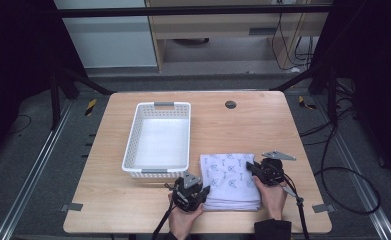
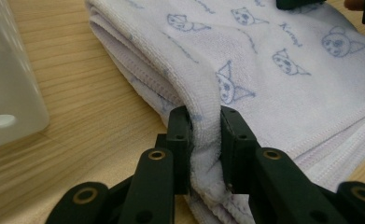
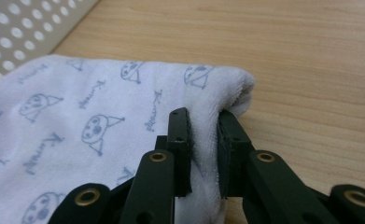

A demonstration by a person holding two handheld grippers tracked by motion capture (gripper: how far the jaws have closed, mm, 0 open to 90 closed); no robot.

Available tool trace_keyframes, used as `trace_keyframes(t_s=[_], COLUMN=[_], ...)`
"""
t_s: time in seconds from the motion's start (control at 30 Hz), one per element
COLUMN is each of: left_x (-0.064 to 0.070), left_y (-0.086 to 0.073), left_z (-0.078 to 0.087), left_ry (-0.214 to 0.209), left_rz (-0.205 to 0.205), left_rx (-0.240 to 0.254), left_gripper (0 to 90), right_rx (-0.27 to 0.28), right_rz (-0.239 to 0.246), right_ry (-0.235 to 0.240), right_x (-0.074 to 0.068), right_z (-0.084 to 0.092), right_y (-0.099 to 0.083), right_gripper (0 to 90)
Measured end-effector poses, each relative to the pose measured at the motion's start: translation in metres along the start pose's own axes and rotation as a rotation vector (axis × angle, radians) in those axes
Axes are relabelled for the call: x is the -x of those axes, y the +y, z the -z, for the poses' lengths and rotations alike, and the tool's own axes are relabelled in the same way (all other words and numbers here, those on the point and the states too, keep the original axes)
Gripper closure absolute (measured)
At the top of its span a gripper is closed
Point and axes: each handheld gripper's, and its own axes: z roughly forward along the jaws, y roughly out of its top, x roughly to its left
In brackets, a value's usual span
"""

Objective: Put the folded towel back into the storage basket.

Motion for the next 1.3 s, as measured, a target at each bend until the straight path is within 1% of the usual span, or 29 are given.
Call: trace_keyframes(t_s=[0.07,0.1,0.23,0.27,0.3,0.37,0.47,0.7,0.87,1.03,1.1,1.17,1.3], left_x=[0.0,0.0,0.001,0.001,0.001,0.001,0.002,0.005,0.006,0.006,0.006,0.006,0.007], left_y=[0.0,0.0,0.003,0.003,0.003,0.005,0.011,0.018,0.024,0.033,0.035,0.04,0.046], left_z=[0.002,0.005,0.016,0.016,0.019,0.025,0.034,0.043,0.046,0.051,0.052,0.056,0.06], left_ry=[0.0,0.0,0.01,0.01,0.009,0.009,0.009,0.016,0.024,0.018,0.016,0.016,0.019], left_rz=[-0.003,-0.006,-0.02,-0.02,-0.021,-0.026,-0.039,-0.063,-0.081,-0.091,-0.093,-0.106,-0.118], left_rx=[0.003,0.011,0.04,0.04,0.046,0.057,0.072,0.092,0.091,0.099,0.1,0.103,0.108], left_gripper=[75.1,75.2,75.3,75.3,75.3,75.3,75.3,75.3,75.3,75.3,75.3,75.3,75.3], right_rx=[0.009,0.022,0.044,0.044,0.059,0.064,0.09,0.113,0.127,0.159,0.162,0.182,0.198], right_rz=[0.005,0.02,0.038,0.038,0.047,0.043,0.057,0.06,0.061,0.058,0.062,0.061,0.062], right_ry=[0.007,0.018,0.028,0.028,0.034,0.036,0.04,0.043,0.034,0.029,0.026,0.025,0.021], right_x=[-0.001,-0.004,-0.01,-0.01,-0.014,-0.016,-0.021,-0.025,-0.027,-0.03,-0.03,-0.031,-0.033], right_z=[0.003,0.008,0.015,0.015,0.019,0.021,0.028,0.036,0.039,0.044,0.045,0.048,0.051], right_y=[0.001,0.003,0.008,0.008,0.01,0.011,0.016,0.022,0.025,0.029,0.03,0.033,0.035], right_gripper=[78.2,78.2,78.2,78.2,78.2,78.2,78.2,78.1,78.1,78.1,78.1,78.1,78.1])
